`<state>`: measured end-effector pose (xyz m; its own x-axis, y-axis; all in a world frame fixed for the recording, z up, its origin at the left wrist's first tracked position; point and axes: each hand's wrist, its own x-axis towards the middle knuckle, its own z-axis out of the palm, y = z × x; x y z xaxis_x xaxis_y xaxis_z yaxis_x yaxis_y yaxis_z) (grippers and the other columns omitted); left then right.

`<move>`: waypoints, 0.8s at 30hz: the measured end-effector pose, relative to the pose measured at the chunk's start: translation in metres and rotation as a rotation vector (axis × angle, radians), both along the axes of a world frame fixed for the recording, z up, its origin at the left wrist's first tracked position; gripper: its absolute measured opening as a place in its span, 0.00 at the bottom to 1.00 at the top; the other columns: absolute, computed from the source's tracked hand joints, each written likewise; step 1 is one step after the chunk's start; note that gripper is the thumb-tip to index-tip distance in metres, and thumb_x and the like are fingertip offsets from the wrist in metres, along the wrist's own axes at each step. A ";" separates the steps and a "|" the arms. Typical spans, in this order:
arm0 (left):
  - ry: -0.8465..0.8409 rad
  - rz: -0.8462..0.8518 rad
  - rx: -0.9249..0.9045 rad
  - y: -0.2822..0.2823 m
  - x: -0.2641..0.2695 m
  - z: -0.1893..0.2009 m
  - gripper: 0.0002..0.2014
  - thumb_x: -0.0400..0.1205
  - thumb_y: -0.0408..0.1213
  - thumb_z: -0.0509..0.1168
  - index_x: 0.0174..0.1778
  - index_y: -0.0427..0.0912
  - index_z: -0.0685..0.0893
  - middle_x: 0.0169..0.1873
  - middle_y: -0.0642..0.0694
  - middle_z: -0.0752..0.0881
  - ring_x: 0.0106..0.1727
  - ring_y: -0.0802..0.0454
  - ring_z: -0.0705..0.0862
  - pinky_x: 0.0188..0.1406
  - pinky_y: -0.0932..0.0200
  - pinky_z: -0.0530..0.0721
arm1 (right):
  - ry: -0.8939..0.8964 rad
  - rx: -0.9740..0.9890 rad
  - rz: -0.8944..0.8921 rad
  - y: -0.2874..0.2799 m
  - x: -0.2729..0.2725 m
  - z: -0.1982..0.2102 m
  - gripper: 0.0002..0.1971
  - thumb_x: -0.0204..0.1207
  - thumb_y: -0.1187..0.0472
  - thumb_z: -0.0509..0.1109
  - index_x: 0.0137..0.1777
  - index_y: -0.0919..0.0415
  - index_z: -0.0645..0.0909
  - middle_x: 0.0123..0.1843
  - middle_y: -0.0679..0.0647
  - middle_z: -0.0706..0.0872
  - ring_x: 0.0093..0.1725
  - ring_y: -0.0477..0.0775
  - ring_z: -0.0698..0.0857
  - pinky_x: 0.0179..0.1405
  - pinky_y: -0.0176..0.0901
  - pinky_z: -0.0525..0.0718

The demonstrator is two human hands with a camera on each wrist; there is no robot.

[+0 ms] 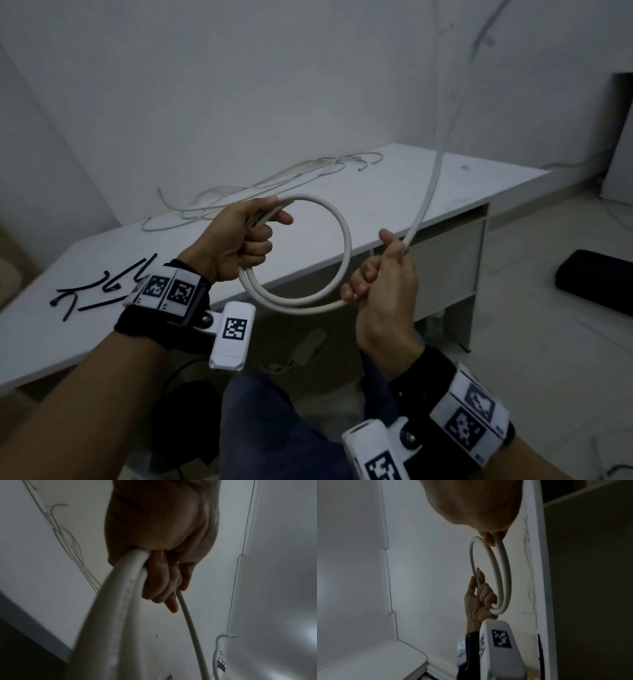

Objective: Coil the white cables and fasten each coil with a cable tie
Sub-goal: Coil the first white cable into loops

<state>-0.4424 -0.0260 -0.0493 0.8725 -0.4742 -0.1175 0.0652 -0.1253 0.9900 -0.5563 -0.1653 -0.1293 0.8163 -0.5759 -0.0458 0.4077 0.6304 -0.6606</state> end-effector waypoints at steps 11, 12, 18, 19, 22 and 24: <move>0.025 0.083 0.006 -0.002 0.035 0.007 0.17 0.85 0.47 0.56 0.40 0.38 0.81 0.15 0.55 0.58 0.12 0.60 0.54 0.11 0.73 0.51 | 0.140 -0.561 0.097 -0.029 0.074 0.020 0.18 0.88 0.58 0.50 0.74 0.46 0.69 0.34 0.50 0.70 0.29 0.47 0.71 0.22 0.38 0.82; 0.028 0.091 0.008 -0.003 0.040 0.007 0.17 0.85 0.47 0.56 0.40 0.38 0.81 0.15 0.55 0.58 0.12 0.60 0.54 0.11 0.73 0.51 | 0.147 -0.568 0.129 -0.032 0.081 0.021 0.18 0.87 0.59 0.50 0.74 0.46 0.70 0.33 0.52 0.69 0.29 0.47 0.71 0.22 0.39 0.83; 0.049 0.113 0.045 -0.012 0.079 0.008 0.17 0.86 0.47 0.56 0.43 0.38 0.81 0.15 0.55 0.58 0.12 0.60 0.54 0.10 0.72 0.52 | 0.214 -0.614 0.241 -0.047 0.123 0.028 0.16 0.85 0.62 0.53 0.68 0.51 0.76 0.32 0.55 0.70 0.28 0.49 0.73 0.22 0.38 0.82; 0.062 0.110 0.046 -0.014 0.087 0.009 0.17 0.86 0.47 0.56 0.43 0.38 0.81 0.15 0.55 0.58 0.12 0.60 0.54 0.10 0.72 0.52 | 0.212 -0.635 0.231 -0.050 0.131 0.030 0.15 0.85 0.62 0.54 0.67 0.52 0.77 0.32 0.54 0.71 0.29 0.48 0.73 0.23 0.36 0.82; 0.103 0.102 0.033 -0.020 0.110 0.014 0.17 0.86 0.47 0.57 0.43 0.38 0.82 0.15 0.55 0.57 0.12 0.61 0.54 0.10 0.73 0.52 | 0.194 -0.751 0.185 -0.058 0.155 0.036 0.13 0.85 0.62 0.55 0.60 0.50 0.78 0.37 0.53 0.75 0.32 0.48 0.70 0.28 0.33 0.76; 0.122 0.094 0.025 -0.023 0.126 0.018 0.17 0.86 0.47 0.56 0.43 0.38 0.82 0.14 0.55 0.57 0.12 0.61 0.54 0.10 0.73 0.52 | 0.187 -0.754 0.221 -0.063 0.172 0.038 0.12 0.85 0.61 0.54 0.59 0.51 0.79 0.35 0.54 0.73 0.32 0.49 0.70 0.29 0.39 0.74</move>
<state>-0.3161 -0.0493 -0.0315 0.8913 -0.3869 -0.2365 0.1977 -0.1380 0.9705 -0.3840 -0.2281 -0.0913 0.9320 -0.3329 0.1436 0.1666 0.0414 -0.9852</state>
